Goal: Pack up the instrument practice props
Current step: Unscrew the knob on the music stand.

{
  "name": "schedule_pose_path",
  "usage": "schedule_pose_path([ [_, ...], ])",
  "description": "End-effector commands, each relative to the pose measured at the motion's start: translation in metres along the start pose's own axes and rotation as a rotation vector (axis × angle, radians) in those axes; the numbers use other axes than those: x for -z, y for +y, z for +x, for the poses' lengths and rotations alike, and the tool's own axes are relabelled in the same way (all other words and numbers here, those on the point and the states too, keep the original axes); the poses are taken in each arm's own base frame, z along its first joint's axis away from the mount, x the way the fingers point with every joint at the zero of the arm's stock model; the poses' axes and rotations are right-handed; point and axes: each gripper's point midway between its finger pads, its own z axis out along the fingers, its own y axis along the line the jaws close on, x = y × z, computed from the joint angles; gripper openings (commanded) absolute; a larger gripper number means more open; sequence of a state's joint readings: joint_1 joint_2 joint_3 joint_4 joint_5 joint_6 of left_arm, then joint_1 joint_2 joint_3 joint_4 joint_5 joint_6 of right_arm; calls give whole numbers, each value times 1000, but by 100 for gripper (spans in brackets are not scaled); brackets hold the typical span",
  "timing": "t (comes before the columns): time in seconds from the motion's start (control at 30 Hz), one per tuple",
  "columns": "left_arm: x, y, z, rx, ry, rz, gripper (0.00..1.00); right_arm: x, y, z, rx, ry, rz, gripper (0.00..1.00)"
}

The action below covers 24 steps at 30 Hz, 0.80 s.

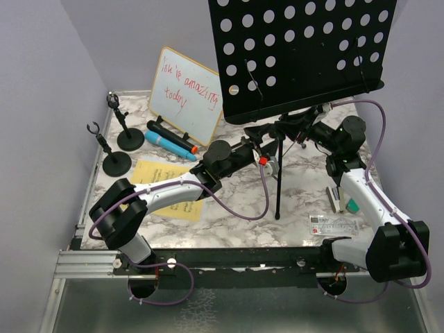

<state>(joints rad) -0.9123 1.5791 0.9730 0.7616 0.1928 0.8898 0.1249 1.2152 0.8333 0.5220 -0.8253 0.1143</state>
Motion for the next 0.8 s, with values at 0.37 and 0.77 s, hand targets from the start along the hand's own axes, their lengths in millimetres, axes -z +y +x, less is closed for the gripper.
schedule_pose_path([
  [0.37, -13, 6, 6, -60, 22, -19, 51, 7, 18, 41, -150, 134, -64, 1],
  [0.77, -17, 3, 11, 55, 63, -6, 12, 7, 17, 43, -157, 140, -60, 1],
])
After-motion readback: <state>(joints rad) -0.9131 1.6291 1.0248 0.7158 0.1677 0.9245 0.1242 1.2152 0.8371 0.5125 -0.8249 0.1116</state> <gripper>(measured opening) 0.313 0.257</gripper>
